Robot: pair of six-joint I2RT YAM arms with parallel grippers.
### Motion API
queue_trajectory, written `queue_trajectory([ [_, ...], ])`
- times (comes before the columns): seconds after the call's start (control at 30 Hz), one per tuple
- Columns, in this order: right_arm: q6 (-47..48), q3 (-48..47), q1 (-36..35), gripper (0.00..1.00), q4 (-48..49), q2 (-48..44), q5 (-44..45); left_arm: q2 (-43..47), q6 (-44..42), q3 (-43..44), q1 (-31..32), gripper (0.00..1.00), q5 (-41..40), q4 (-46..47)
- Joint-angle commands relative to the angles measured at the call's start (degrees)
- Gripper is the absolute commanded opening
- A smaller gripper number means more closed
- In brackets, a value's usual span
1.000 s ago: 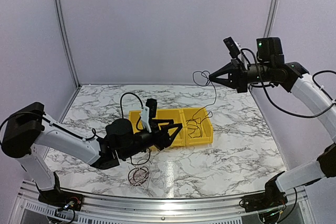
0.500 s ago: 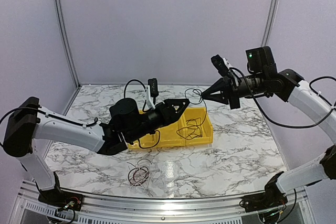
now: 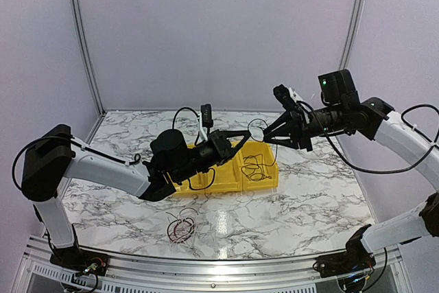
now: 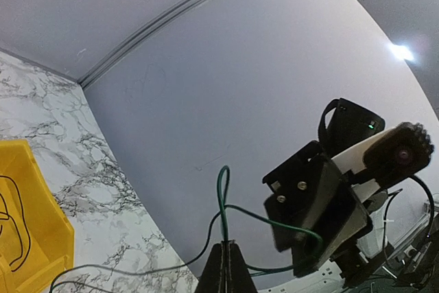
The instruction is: Untangle the cables
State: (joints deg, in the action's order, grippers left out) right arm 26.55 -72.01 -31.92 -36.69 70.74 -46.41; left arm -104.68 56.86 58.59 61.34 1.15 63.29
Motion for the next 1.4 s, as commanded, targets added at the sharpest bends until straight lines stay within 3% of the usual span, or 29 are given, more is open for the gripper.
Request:
queue_trajectory([
  [0.0,2.0,0.5,0.8,0.33,-0.5,-1.5,3.2,1.0,0.7,-2.6,-0.7,0.0,1.1,7.9],
  [0.23,1.9,2.3,5.6,0.6,2.2,-3.3,6.8,1.4,0.8,-4.9,-1.0,0.0,2.0,10.0],
  [0.3,2.1,4.2,5.7,0.77,3.4,-2.8,7.7,1.2,0.9,-4.9,-1.0,0.0,2.5,10.6],
  [0.33,2.2,5.0,5.7,0.8,3.8,-2.5,7.8,1.1,1.0,-4.9,-1.0,0.0,2.7,10.9],
  [0.57,2.4,10.4,5.6,0.85,7.1,1.9,7.2,1.6,1.0,-5.3,-1.0,0.0,3.3,12.0],
  [0.77,-0.2,11.1,5.7,0.89,10.2,8.4,0.9,2.2,0.9,-5.1,-1.0,0.0,3.9,12.3],
  [0.83,-1.3,10.7,5.6,0.83,11.4,10.2,-1.3,2.5,0.8,-5.2,-1.0,0.0,3.9,12.3],
  [0.87,-1.6,10.6,5.6,0.74,11.8,10.7,-2.4,2.6,0.8,-5.3,-1.0,0.0,4.0,12.3],
  [0.9,-1.9,10.1,5.6,0.62,12.1,11.3,-3.2,2.8,0.7,-5.5,-1.0,0.0,4.0,12.3],
  [0.97,-2.5,9.2,6.0,0.24,12.1,12.0,-3.8,3.4,0.7,-5.8,-1.0,0.0,4.3,12.4],
  [1.03,-4.0,8.9,8.1,0.0,13.1,12.4,-3.5,4.3,0.8,-5.9,-1.0,0.0,5.9,12.5],
  [1.23,-6.1,8.9,15.6,0.0,14.7,15.3,-4.0,14.5,-3.7,-11.4,-0.4,0.0,5.4,11.2],
  [1.37,-7.1,9.0,17.5,0.0,15.0,17.0,-2.2,23.6,-9.7,-14.7,-0.1,0.0,2.4,3.7],
])
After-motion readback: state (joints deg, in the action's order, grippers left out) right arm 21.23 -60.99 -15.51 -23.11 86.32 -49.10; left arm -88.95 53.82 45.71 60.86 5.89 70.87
